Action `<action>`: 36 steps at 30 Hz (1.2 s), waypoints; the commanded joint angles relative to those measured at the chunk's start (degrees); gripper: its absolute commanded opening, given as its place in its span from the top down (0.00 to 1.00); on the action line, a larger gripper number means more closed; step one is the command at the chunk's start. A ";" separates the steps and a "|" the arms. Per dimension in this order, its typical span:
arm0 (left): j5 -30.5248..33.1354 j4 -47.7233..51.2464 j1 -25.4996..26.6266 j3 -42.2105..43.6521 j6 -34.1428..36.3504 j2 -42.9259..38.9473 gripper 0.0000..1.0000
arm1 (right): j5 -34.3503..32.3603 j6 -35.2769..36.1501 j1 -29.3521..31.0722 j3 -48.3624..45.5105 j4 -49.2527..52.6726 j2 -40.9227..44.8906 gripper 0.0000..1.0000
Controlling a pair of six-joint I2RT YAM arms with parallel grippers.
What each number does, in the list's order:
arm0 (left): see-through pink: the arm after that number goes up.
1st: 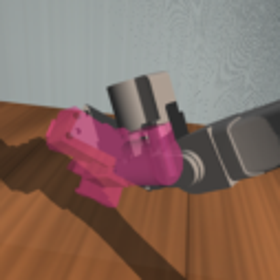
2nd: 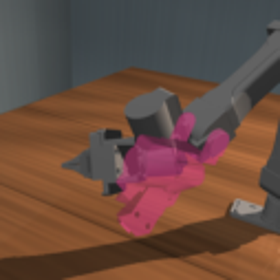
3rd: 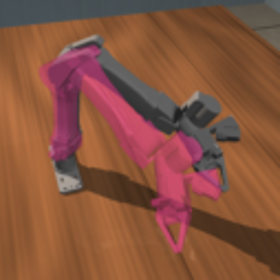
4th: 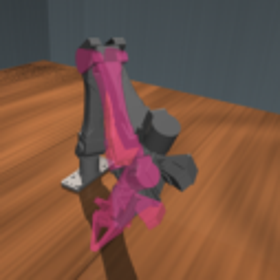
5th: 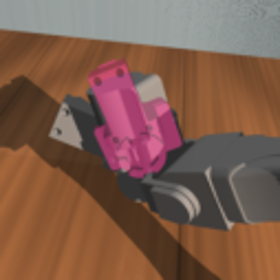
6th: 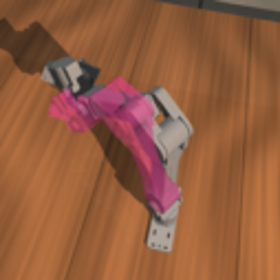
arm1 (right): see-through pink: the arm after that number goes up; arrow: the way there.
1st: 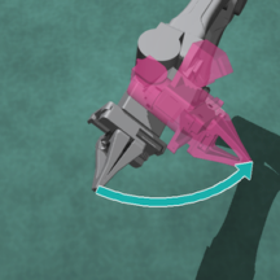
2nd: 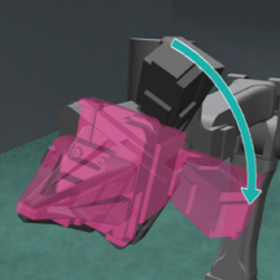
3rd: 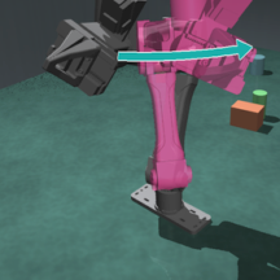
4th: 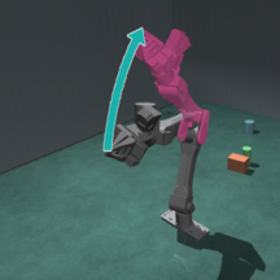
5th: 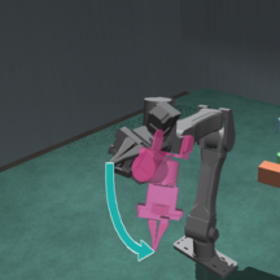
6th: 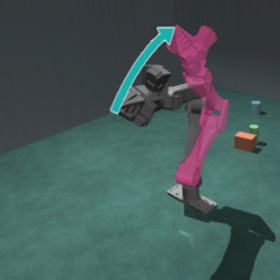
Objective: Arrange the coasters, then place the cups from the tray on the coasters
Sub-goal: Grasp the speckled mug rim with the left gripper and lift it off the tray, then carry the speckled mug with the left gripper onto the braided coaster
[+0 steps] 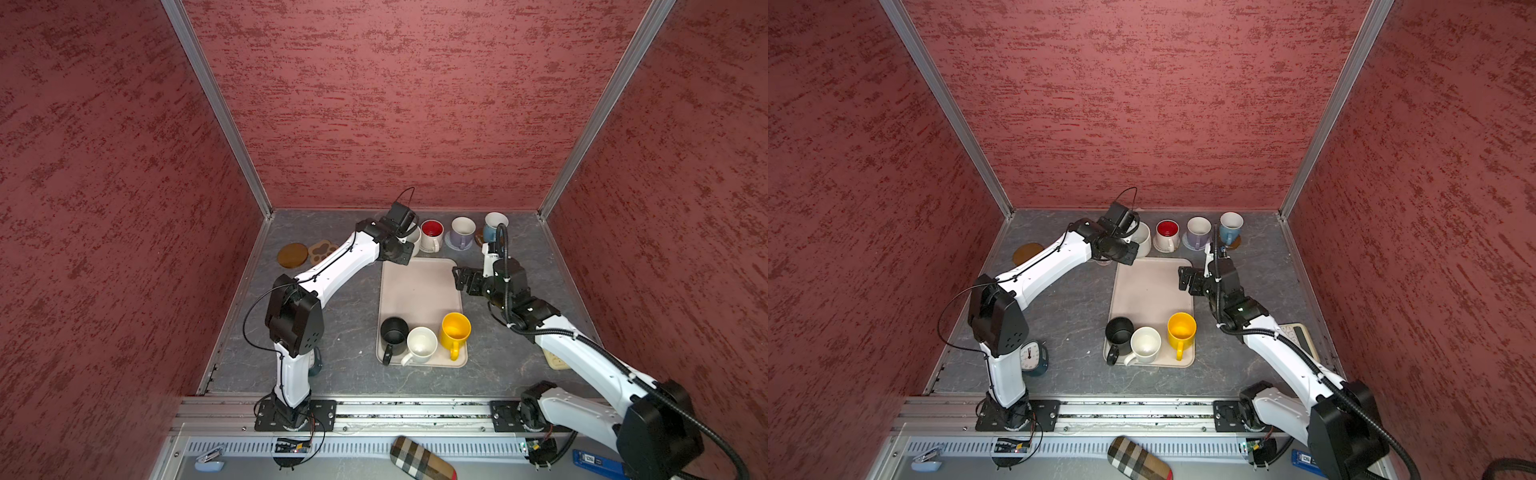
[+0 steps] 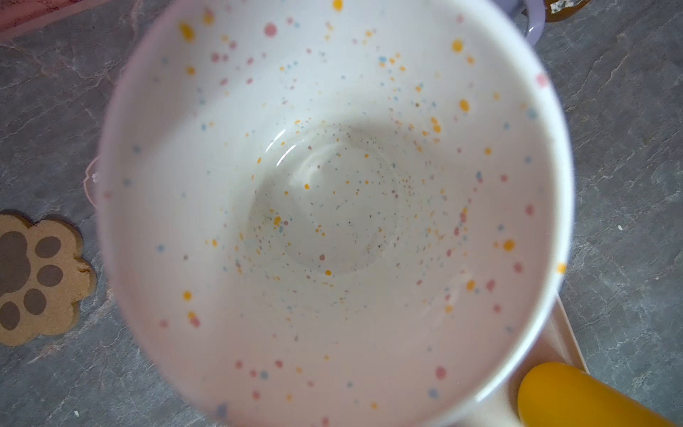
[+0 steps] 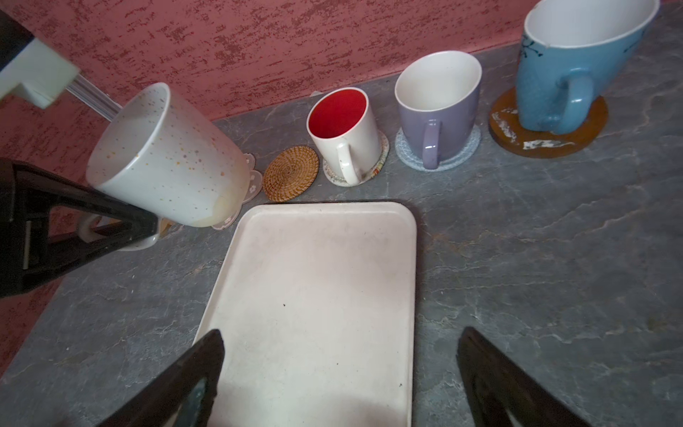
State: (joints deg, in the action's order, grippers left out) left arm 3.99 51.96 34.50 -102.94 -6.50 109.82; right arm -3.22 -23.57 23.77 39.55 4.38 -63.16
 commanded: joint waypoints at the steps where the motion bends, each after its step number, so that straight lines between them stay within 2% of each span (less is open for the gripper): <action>1: -1.58 -4.05 -1.47 -3.22 1.44 -0.72 1.00 | -4.16 -0.95 -0.31 -0.44 -4.49 1.10 0.01; 9: -5.74 -6.18 -5.45 -6.05 1.01 2.99 1.00 | -5.58 -1.30 -0.35 -1.58 -8.21 0.37 0.01; 20: -9.91 -8.09 -8.43 -12.94 1.23 12.46 1.00 | -6.32 0.36 -0.36 -0.96 -8.56 -1.87 0.01; 26: -10.77 -6.98 -8.86 -18.70 2.18 18.01 1.00 | -6.85 0.61 -0.39 -1.35 -9.63 -2.97 0.01; 36: -11.16 -6.68 -9.36 -23.71 2.46 23.57 1.00 | -4.21 0.42 -0.46 -0.58 -10.17 -5.05 0.01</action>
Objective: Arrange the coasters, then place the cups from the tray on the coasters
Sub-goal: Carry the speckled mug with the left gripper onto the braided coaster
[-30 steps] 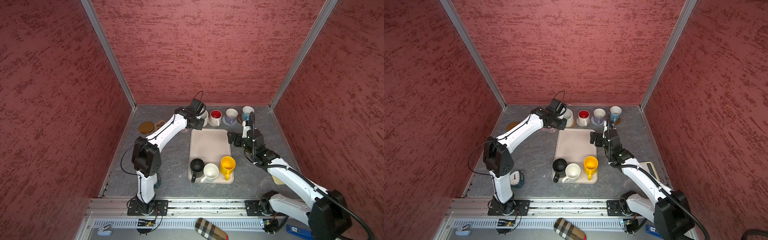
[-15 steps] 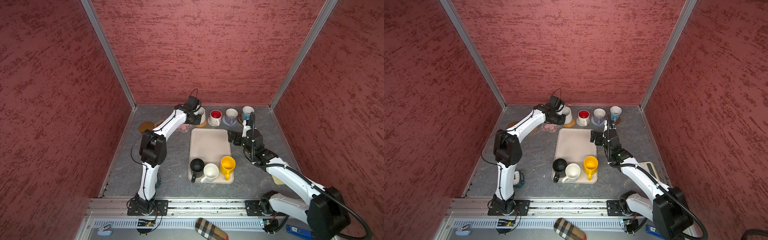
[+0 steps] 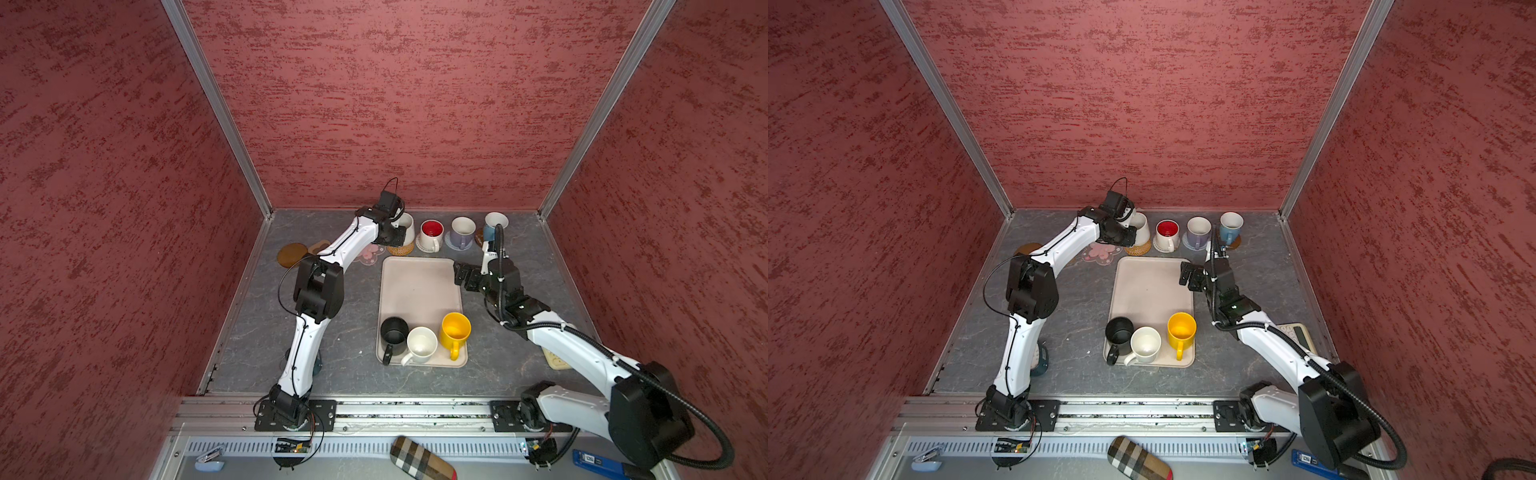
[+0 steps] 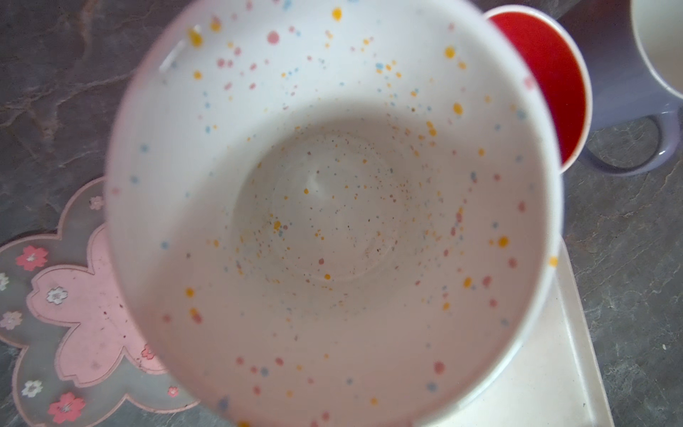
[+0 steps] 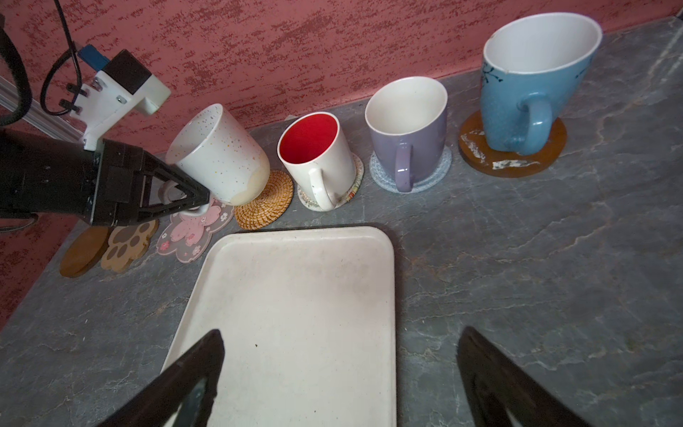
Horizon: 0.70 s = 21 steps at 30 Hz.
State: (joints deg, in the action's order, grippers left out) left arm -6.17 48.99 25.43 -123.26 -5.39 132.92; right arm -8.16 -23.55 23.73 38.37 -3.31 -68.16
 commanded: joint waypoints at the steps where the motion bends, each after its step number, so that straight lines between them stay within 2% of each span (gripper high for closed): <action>1: -0.87 -3.41 -0.29 -4.14 1.34 1.10 1.00 | 0.69 0.35 -0.36 0.49 -2.65 -0.09 0.01; 21: 1.47 -1.72 -0.69 -7.25 1.87 4.68 1.00 | 1.06 0.00 -0.45 0.00 -3.98 -1.76 0.01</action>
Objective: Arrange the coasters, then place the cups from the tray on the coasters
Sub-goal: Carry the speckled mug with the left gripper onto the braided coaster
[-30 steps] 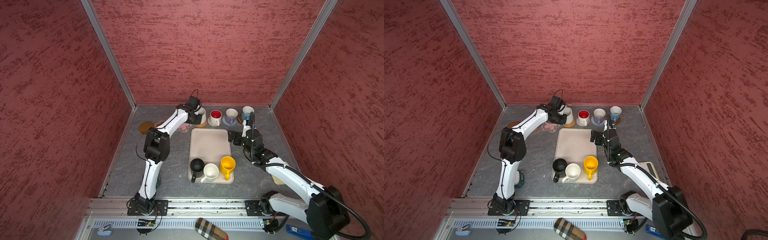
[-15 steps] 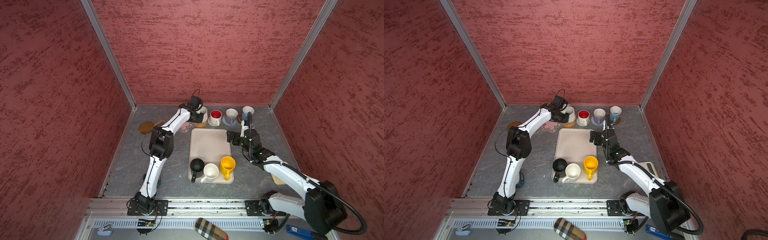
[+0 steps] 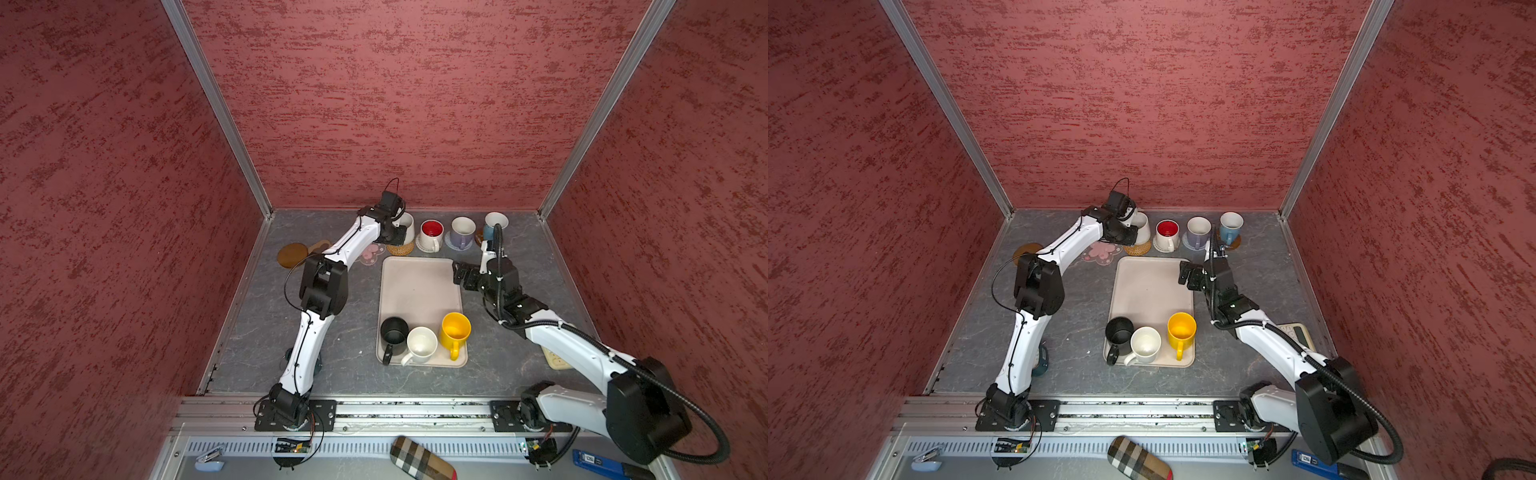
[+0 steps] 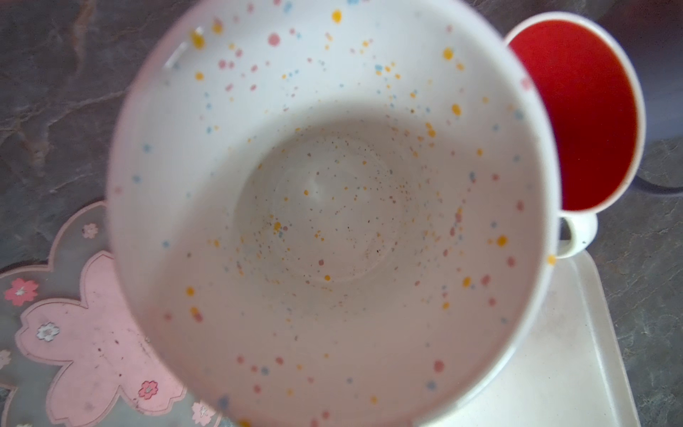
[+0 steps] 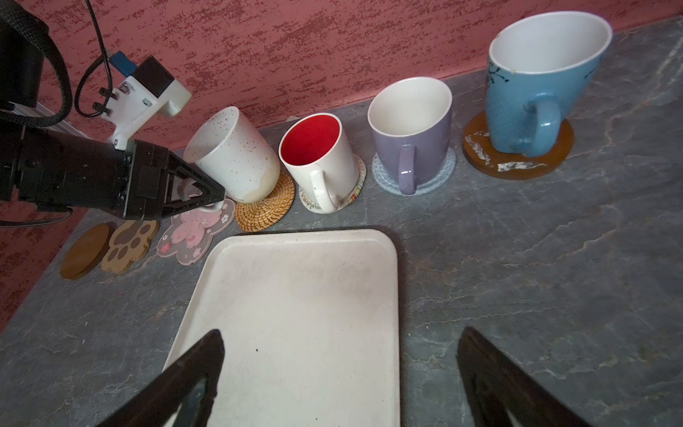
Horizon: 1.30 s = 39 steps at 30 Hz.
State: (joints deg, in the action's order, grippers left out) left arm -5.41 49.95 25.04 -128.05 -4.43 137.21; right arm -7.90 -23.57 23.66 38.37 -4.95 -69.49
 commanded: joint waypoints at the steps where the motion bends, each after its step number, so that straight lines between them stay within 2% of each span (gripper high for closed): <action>1: 0.80 -2.59 -0.23 -2.47 0.89 0.40 1.00 | 0.86 0.02 -0.37 0.03 -2.39 -0.47 0.01; 15: -0.07 -2.22 0.01 -1.96 0.37 2.10 1.00 | 1.60 -0.18 -0.49 0.93 -2.00 -1.87 0.01; 19: 1.81 -2.06 0.77 -1.77 1.05 1.71 0.93 | 1.58 -0.20 -0.46 0.97 -1.84 -1.82 0.01; 39: 6.64 -2.67 1.41 0.68 1.48 -0.98 0.93 | 1.33 -0.07 -0.60 0.14 -1.73 -0.86 0.01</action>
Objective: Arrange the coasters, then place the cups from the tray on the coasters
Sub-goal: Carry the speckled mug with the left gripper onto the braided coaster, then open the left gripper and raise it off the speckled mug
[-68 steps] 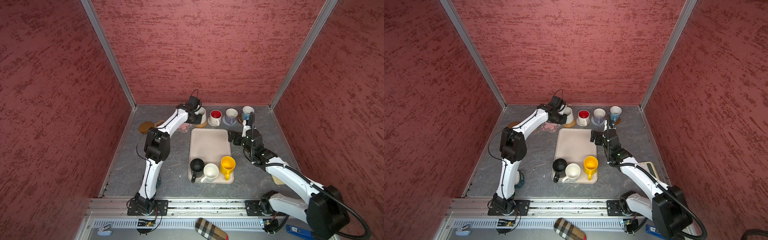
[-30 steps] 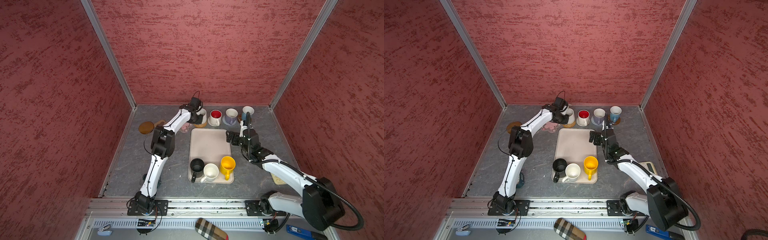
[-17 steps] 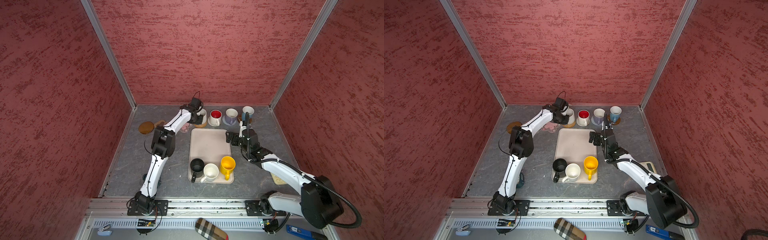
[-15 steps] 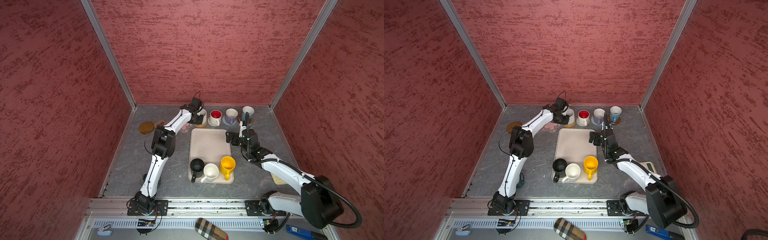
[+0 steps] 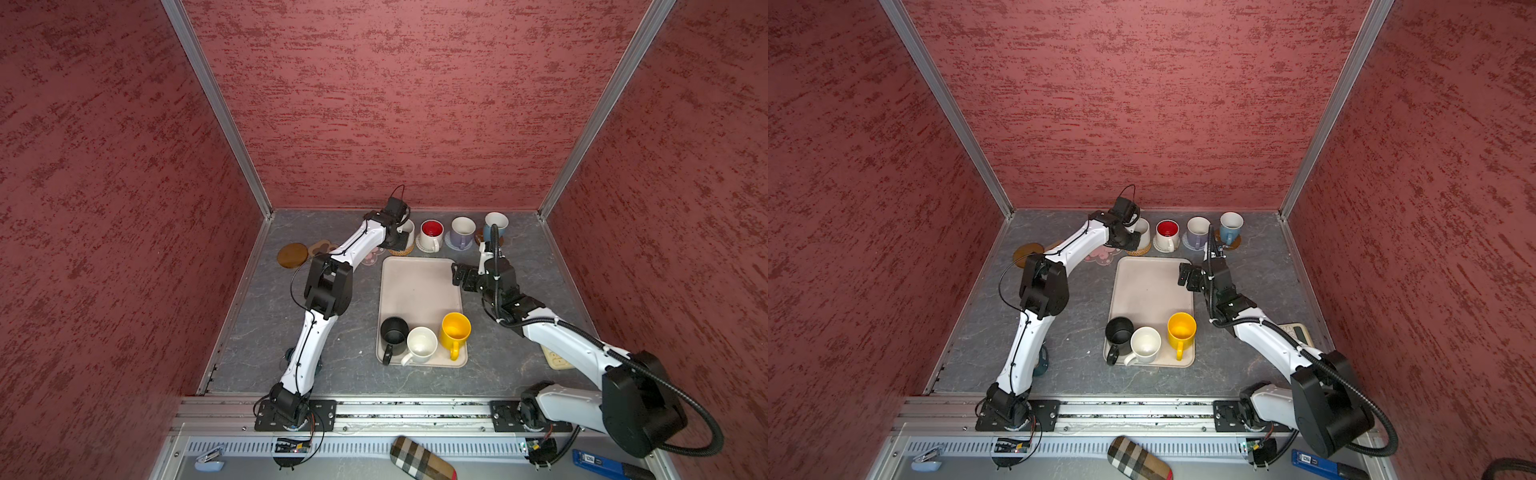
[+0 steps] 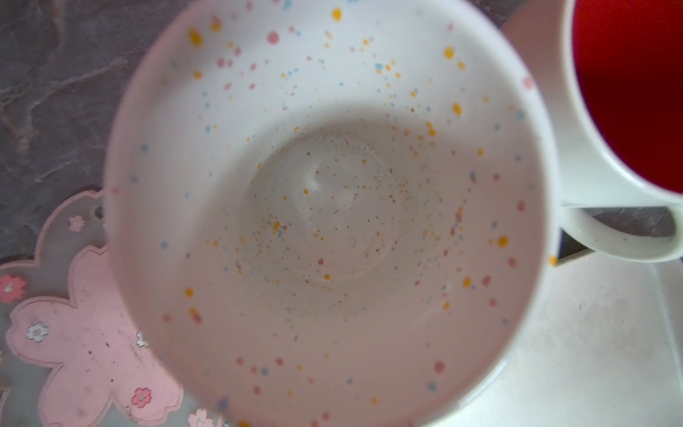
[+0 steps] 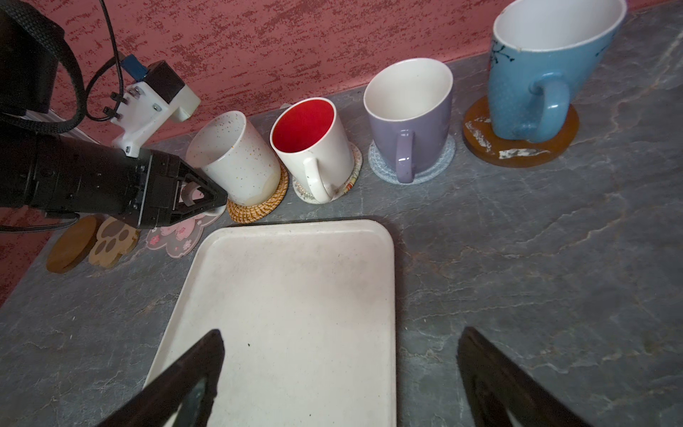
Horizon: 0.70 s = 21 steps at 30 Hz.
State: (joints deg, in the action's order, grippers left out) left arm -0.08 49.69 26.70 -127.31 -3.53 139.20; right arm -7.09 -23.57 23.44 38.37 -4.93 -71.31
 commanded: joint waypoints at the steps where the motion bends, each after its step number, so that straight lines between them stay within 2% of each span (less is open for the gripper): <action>1: 1.33 -2.48 -0.33 -0.20 0.32 -2.99 0.93 | 0.44 -0.07 -0.35 0.14 -1.75 1.00 0.01; 9: 1.11 -2.21 -0.77 -0.15 -0.47 -3.93 0.93 | 0.48 -0.08 -0.35 0.08 -1.93 0.65 0.01; 16: -1.55 -2.23 -0.68 0.04 -1.52 -3.42 0.85 | 0.30 0.01 -0.41 0.08 -1.75 0.95 0.01; 18: -2.19 -2.23 -0.69 0.29 -2.04 -3.45 0.80 | 0.15 0.02 -0.44 -0.02 -1.77 1.02 0.01; 21: -2.82 -2.46 -0.43 1.00 -2.45 -3.72 0.65 | 0.32 0.12 -0.42 -0.14 -1.92 0.75 0.01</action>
State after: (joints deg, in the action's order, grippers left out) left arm -1.37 49.17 26.30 -127.02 -5.28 139.00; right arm -7.11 -23.57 23.42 38.37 -4.93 -71.26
